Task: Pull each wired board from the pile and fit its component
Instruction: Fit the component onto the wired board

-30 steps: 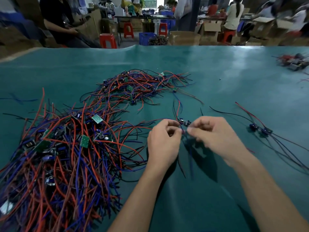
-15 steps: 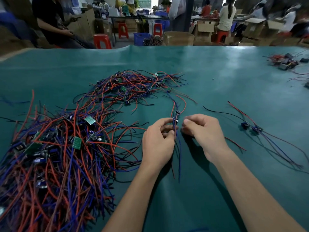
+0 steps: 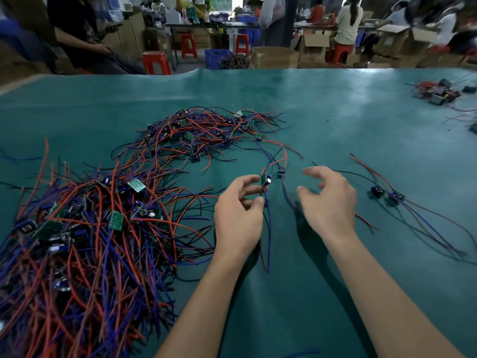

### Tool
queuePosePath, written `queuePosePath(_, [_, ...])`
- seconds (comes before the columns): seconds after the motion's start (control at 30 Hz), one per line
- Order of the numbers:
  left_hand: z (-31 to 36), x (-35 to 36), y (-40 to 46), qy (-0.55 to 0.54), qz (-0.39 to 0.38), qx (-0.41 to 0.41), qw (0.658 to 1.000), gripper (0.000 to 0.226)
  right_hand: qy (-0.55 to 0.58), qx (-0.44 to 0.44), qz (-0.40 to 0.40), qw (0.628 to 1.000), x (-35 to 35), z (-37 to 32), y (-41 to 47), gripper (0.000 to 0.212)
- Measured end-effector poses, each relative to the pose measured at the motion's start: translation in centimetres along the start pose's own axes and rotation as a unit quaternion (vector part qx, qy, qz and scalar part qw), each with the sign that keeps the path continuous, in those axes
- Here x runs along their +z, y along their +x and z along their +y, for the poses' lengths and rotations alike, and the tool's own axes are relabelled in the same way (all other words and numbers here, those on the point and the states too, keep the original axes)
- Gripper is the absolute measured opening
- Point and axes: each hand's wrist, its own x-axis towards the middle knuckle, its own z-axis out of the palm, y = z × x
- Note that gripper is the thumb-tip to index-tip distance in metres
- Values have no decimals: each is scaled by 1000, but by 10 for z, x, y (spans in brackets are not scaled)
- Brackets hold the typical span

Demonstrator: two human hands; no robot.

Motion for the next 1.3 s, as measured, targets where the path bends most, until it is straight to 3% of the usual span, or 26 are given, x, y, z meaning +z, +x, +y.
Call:
queuePosePath(0.03, [1, -1, 0, -5, -4, 10, 1000, 42, -33, -52, 17, 998, 1, -2, -2, 14])
queuePosePath(0.07, [2, -1, 0, -9, -16, 21, 1000, 43, -9, -81, 4, 997, 2, -5, -4, 6])
queuePosePath(0.1, [3, -1, -1, -13, -32, 30, 999, 43, 40, -78, -36, 995, 4, -9, -6, 12])
queuePosePath(0.17, [6, -2, -2, -26, -66, 32, 997, 42, 204, 18, -148, 968, 7, -16, -9, 25])
queuePosePath(0.23, [7, -2, -1, -38, -83, 18, 996, 38, 363, 122, -217, 898, 4, -22, -11, 21])
queuePosePath(0.3, [8, -2, -2, -62, -86, 3, 994, 27, 446, 170, -226, 849, -1, -22, -11, 13])
queuePosePath(0.37, [10, -2, -3, -62, -94, 3, 994, 12, 482, 186, -226, 826, -3, -22, -10, 5])
queuePosePath(0.43, [9, -3, -5, -54, -112, 13, 992, 6, 493, 194, -224, 818, -3, -24, -12, 18])
queuePosePath(0.5, [8, -2, -5, -30, -124, 22, 992, 6, 489, 203, -214, 821, -4, -23, -12, 25])
queuePosePath(0.7, [7, -1, -6, -2, -129, 13, 991, 18, 437, 138, -163, 874, -13, -15, -2, 20])
queuePosePath(0.8, [7, -2, -5, -9, -150, 16, 989, 17, 380, 101, -103, 914, -15, -11, 3, 10])
queuePosePath(0.87, [8, -2, -5, -10, -160, 9, 987, 18, 372, 92, -41, 923, -21, -8, 9, 16])
queuePosePath(0.97, [8, -2, -5, 11, -170, 1, 985, 21, 429, 134, 46, 892, -37, -2, 20, 19])
queuePosePath(1.1, [7, -1, -6, 9, -153, 4, 988, 17, 539, 226, 137, 800, -52, 4, 25, 21])
queuePosePath(1.2, [7, -2, -3, -20, -99, 10, 995, 19, 520, 258, 74, 811, -41, -2, 16, 23])
queuePosePath(1.3, [10, -3, -4, -39, -87, 17, 995, 20, 424, 200, -92, 879, -19, -15, -4, 24])
